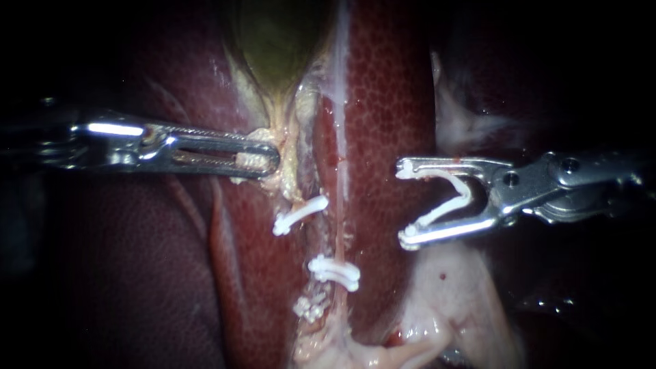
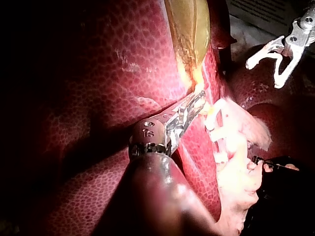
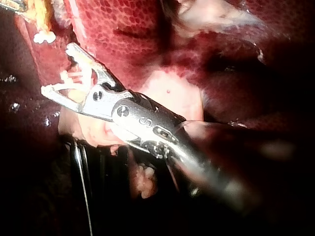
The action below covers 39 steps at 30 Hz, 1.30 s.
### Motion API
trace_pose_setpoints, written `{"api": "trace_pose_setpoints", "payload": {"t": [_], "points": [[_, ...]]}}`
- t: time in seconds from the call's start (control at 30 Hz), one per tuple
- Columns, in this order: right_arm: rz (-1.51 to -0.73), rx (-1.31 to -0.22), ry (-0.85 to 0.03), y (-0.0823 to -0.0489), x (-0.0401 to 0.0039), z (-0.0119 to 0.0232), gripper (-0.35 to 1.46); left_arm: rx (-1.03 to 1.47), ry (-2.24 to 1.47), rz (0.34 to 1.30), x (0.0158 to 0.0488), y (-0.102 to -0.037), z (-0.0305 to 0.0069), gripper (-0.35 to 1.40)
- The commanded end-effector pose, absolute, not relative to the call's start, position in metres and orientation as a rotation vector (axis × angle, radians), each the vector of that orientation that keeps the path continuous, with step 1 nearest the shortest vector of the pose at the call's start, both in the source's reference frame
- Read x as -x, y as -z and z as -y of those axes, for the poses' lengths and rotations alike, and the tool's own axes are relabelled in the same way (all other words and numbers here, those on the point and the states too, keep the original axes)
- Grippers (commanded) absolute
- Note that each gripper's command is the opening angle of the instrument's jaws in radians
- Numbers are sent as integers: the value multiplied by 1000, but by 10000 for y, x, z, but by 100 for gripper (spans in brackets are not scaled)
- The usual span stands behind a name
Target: Clipping third clip right tube
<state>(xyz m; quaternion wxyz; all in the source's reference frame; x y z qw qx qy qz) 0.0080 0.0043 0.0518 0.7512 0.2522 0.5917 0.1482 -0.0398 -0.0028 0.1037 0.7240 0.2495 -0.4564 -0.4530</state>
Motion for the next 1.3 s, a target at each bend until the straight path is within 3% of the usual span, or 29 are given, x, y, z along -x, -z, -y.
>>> {"api": "trace_pose_setpoints", "payload": {"t": [0.03,0.57,1.03,1.3], "points": [[-1292,-551,-324,-518,-79,-43,59,-550,1000,1008,398,-1037,29,-35],[-1292,-550,-322,-517,-81,-41,59,-523,988,1032,376,-1003,1,-35],[-1292,-549,-322,-517,-82,-40,59,-462,1002,1049,337,-974,-28,-33],[-1292,-548,-322,-518,-84,-39,59,-455,1002,1048,334,-973,-29,-33]]}}
